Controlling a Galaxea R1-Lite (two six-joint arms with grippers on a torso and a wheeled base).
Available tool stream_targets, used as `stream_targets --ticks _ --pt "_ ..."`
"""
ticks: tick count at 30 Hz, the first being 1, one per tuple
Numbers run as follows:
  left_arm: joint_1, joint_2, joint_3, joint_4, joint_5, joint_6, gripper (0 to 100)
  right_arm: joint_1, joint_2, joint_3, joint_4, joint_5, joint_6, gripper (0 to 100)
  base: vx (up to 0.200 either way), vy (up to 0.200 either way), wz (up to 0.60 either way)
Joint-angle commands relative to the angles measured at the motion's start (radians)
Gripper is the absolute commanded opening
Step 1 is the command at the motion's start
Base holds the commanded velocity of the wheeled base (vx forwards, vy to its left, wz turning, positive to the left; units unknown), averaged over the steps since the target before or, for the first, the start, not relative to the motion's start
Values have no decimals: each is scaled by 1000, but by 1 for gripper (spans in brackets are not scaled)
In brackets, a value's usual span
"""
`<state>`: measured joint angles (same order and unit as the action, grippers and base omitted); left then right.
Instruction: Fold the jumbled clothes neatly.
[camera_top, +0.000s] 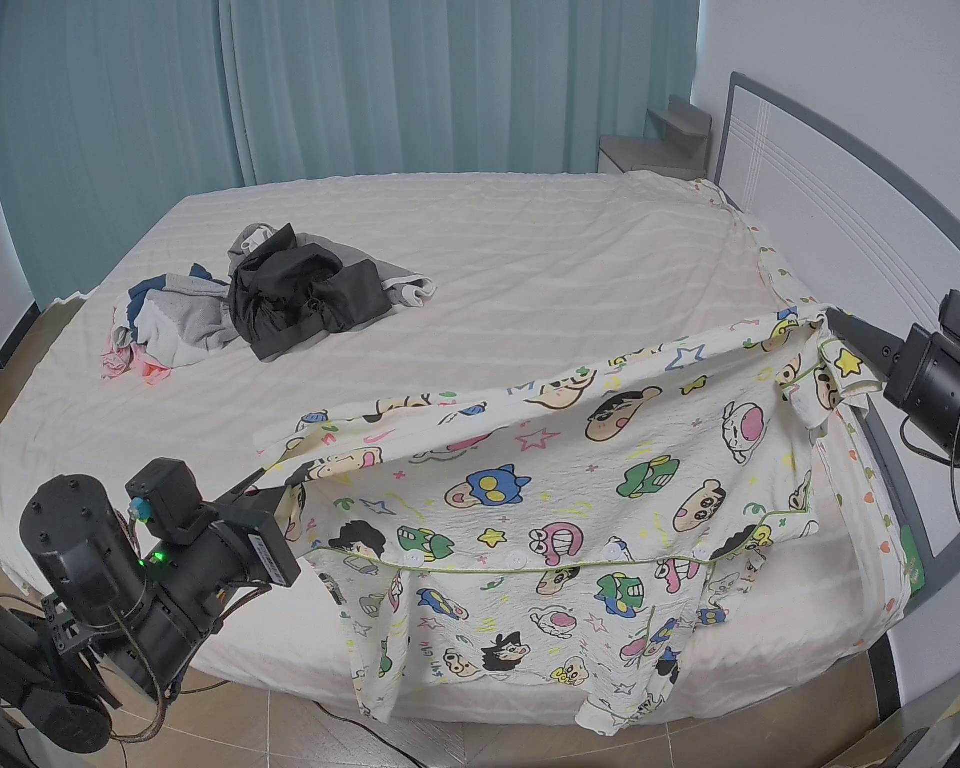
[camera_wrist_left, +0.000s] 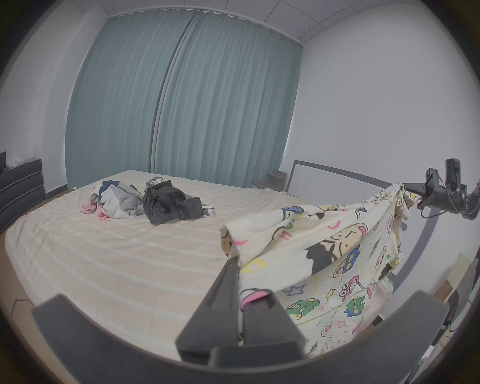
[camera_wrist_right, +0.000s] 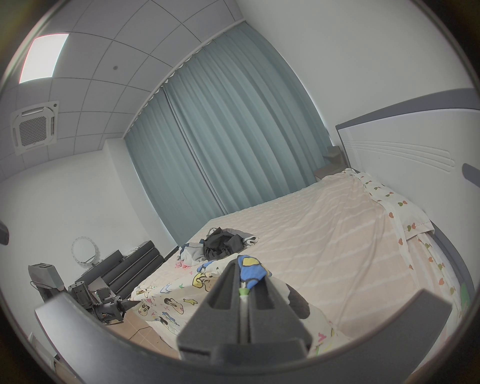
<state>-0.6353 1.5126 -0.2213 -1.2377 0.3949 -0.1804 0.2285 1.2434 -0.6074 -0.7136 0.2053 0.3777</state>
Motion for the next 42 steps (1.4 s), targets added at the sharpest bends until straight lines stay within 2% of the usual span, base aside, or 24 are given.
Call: stream_targets --ticks 1,7,13,25,33,38,42 --pt "16 72 -44 0 -2 -1 0 -11 68 -20 -1 3 -2 0 200 0 0" --pt "17 161 -90 -2 -1 -1 0 -63 154 -26 -17 3 -8 0 200 0 0" --pt "26 270 -167 -2 1 -2 0 -66 268 -21 -153 2 -3 0 200 0 0" --pt "54 436 -239 -19 1 -22 0 -86 386 -14 -168 -3 -11 0 200 0 0" --pt "57 583 -247 -131 2 -44 0 -89 465 -14 -190 -4 -13 0 0 0 0" --pt "57 683 -271 -217 5 -44 0 -90 538 -9 -260 -9 -8 0 0 0 0" --pt "69 730 -313 -224 5 -44 0 -101 600 -17 -291 -9 -10 0 0 0 0"
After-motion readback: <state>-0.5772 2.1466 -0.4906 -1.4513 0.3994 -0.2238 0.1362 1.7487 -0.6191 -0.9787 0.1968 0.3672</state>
